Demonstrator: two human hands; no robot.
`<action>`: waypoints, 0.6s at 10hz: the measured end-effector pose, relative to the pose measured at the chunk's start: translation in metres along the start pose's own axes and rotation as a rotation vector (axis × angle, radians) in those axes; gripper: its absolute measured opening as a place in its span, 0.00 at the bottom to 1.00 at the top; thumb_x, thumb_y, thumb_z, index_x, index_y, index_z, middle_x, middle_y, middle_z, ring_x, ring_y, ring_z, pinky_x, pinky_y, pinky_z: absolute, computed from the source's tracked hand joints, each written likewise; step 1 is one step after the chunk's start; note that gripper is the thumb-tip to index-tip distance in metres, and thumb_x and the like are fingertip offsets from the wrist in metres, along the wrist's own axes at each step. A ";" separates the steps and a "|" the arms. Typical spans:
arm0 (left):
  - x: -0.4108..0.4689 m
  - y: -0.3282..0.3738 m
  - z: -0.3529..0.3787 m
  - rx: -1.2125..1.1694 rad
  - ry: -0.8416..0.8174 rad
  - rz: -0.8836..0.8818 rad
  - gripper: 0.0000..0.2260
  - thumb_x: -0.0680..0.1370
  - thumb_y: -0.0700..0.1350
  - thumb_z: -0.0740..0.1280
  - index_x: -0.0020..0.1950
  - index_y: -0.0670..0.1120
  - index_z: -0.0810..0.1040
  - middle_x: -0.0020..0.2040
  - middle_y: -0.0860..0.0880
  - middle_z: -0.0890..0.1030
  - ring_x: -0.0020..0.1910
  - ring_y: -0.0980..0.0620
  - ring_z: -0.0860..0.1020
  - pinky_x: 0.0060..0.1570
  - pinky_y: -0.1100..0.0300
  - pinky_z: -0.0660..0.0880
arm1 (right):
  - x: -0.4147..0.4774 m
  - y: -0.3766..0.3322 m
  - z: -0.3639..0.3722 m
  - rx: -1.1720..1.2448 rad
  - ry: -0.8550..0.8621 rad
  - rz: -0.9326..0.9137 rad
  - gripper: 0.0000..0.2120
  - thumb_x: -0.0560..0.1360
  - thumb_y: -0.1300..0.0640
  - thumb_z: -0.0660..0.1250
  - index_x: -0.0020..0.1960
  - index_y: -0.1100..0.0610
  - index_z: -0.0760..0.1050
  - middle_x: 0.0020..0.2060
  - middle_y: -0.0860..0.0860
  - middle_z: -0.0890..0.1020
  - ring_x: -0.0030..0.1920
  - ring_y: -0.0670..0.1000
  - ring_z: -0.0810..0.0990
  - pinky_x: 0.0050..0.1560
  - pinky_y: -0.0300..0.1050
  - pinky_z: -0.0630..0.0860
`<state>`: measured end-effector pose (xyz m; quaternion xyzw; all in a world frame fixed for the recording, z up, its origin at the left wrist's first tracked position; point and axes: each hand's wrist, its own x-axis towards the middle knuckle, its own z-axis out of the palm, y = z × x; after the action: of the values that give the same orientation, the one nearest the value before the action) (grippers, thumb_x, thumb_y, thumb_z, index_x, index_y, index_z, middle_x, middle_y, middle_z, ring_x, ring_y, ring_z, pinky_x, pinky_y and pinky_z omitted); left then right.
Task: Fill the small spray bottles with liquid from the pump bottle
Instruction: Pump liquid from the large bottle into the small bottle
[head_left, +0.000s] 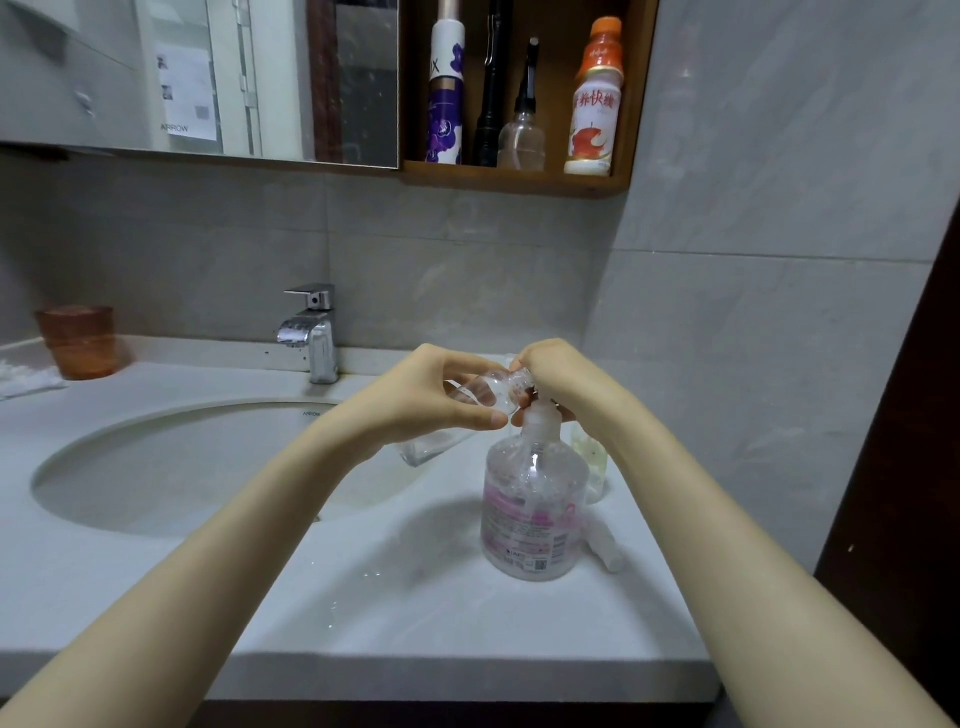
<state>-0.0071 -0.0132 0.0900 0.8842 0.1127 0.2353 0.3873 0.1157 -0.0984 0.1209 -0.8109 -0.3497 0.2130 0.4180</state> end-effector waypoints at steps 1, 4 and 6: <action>0.000 0.001 0.000 -0.008 0.009 -0.004 0.16 0.69 0.42 0.75 0.50 0.61 0.79 0.48 0.46 0.83 0.40 0.55 0.77 0.56 0.51 0.76 | 0.000 -0.003 0.000 -0.083 -0.058 0.071 0.12 0.79 0.64 0.57 0.37 0.60 0.66 0.30 0.53 0.72 0.30 0.49 0.72 0.35 0.39 0.67; 0.001 -0.003 0.001 -0.011 0.008 -0.007 0.17 0.69 0.41 0.76 0.48 0.61 0.78 0.48 0.47 0.83 0.41 0.54 0.78 0.56 0.51 0.76 | 0.013 0.012 0.005 0.099 -0.005 -0.093 0.14 0.79 0.65 0.54 0.37 0.56 0.67 0.32 0.52 0.71 0.25 0.46 0.73 0.24 0.33 0.71; 0.002 -0.007 0.003 0.000 0.002 0.001 0.16 0.69 0.42 0.76 0.51 0.59 0.78 0.48 0.47 0.83 0.41 0.54 0.77 0.55 0.53 0.77 | 0.012 0.017 0.006 0.156 0.014 -0.113 0.15 0.79 0.66 0.54 0.36 0.56 0.67 0.32 0.52 0.71 0.24 0.45 0.72 0.19 0.29 0.67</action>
<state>-0.0039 -0.0097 0.0838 0.8841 0.1129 0.2364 0.3870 0.1269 -0.0931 0.1034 -0.7564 -0.3745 0.2099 0.4936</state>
